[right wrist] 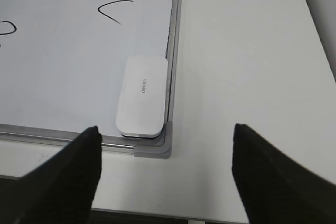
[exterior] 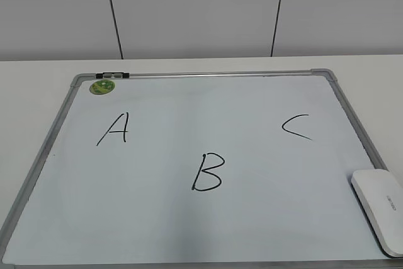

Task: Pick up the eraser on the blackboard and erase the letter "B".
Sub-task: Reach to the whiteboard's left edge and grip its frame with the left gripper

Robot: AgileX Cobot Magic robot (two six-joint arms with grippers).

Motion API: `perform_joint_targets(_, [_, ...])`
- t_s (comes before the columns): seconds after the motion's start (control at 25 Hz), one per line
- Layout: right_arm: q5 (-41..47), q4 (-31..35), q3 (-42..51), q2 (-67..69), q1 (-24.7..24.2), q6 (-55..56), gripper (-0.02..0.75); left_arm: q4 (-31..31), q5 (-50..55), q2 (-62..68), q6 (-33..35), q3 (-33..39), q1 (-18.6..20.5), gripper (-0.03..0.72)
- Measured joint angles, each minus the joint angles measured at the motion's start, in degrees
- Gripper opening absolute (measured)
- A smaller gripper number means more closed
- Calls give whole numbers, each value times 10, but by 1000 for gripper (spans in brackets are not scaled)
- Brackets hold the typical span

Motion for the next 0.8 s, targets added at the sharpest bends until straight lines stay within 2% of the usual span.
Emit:
perform_joint_targets(0.68, [0,0,0,0,0,0,573,4,0,2,0,0,0,436])
perform_joint_targets(0.8, [0,0,0,0,0,0,573,8,-25,21,0,-17,0,436])
